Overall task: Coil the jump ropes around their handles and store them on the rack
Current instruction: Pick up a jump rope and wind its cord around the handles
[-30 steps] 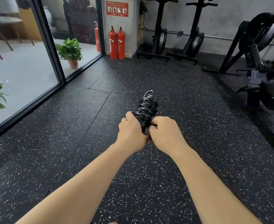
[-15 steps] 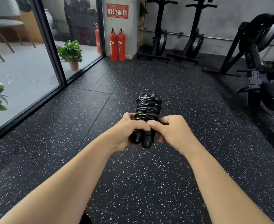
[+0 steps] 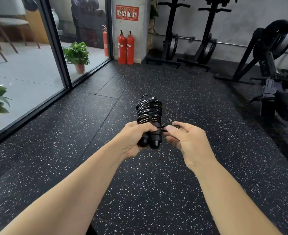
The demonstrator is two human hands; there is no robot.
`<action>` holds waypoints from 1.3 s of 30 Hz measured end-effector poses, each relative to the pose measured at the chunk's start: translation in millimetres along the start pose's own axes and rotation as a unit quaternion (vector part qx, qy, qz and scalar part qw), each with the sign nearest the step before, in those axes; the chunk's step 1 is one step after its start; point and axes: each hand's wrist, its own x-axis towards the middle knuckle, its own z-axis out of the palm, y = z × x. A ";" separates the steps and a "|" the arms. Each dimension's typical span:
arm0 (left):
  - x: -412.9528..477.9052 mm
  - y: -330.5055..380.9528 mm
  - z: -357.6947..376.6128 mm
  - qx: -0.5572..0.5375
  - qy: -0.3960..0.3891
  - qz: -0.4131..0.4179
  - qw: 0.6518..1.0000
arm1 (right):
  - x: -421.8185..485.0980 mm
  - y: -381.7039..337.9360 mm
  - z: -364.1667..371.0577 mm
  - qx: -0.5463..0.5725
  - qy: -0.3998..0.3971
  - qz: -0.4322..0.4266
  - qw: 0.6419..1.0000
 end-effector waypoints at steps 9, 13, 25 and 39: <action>0.3 2.6 -2.7 -0.033 -0.033 -0.019 0.999 | -2.7 2.2 3.7 -0.205 -0.009 -0.237 0.950; 1.8 0.6 -6.9 0.012 -0.050 0.011 0.999 | -3.1 8.3 4.3 -0.399 -0.041 -0.398 0.825; 0.8 -3.3 -12.4 0.055 -0.034 0.031 0.997 | -6.1 0.9 15.3 -0.531 -0.059 -0.366 0.762; 4.8 -11.5 8.0 0.046 0.035 0.049 0.997 | -2.7 15.2 18.0 -0.510 0.061 -0.369 0.775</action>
